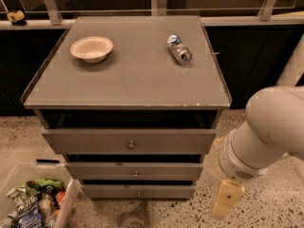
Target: Open top drawer
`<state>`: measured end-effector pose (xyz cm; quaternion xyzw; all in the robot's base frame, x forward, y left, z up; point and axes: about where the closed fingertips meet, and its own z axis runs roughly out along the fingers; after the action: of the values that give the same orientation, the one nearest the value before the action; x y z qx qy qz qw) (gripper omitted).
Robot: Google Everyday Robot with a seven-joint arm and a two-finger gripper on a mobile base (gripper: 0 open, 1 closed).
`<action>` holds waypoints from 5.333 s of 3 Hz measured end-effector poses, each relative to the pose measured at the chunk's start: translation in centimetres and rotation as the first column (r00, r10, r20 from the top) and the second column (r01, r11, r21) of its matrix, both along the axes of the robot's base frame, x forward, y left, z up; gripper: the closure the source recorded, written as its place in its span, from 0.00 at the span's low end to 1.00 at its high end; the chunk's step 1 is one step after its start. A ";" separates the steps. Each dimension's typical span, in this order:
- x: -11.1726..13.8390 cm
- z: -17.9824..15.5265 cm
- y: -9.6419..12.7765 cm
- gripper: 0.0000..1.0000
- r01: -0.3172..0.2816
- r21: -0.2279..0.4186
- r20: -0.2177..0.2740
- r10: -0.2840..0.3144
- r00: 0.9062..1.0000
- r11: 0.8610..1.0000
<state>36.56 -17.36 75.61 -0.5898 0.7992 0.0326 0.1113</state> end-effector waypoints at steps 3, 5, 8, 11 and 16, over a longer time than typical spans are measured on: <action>-0.5 -2.2 3.4 0.00 -0.212 -0.029 0.087 0.213 0.973 0.977; 1.4 -3.3 7.1 0.00 -0.279 -0.057 0.271 0.284 0.920 0.959; 10.8 -4.2 7.5 0.00 -0.267 -0.072 0.386 0.273 0.881 0.961; 16.1 -5.8 8.7 0.00 -0.282 -0.133 0.472 0.311 0.825 0.950; 18.4 -15.0 7.4 0.00 -0.294 -0.140 0.256 0.321 0.912 0.946</action>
Offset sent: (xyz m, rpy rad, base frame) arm -0.0021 0.0266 -0.0217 -0.0040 -0.0362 0.2092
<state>54.96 -9.98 60.63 -0.7117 0.6738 -0.0718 0.1856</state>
